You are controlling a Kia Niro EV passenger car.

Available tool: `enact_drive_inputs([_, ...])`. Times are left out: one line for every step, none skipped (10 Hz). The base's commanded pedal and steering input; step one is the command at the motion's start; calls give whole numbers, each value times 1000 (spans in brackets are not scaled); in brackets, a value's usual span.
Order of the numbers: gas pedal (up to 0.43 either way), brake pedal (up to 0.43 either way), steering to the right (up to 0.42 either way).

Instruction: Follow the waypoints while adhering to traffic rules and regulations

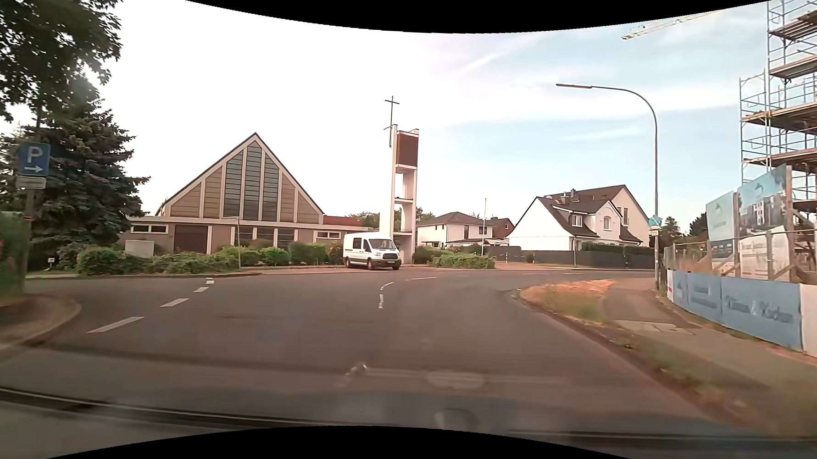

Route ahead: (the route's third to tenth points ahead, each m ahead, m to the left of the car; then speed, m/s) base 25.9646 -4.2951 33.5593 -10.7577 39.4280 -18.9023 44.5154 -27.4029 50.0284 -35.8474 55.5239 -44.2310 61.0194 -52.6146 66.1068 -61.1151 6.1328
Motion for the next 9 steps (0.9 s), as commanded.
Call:
enact_drive_inputs([150, 0, 31])
enact_drive_inputs([150, 0, 30])
enact_drive_inputs([157, 0, 28])
enact_drive_inputs([157, 0, 27])
enact_drive_inputs([157, 0, 26])
enact_drive_inputs([169, 0, 27])
enact_drive_inputs([177, 0, 27])
enact_drive_inputs([177, 0, 29])
enact_drive_inputs([177, 0, 30])
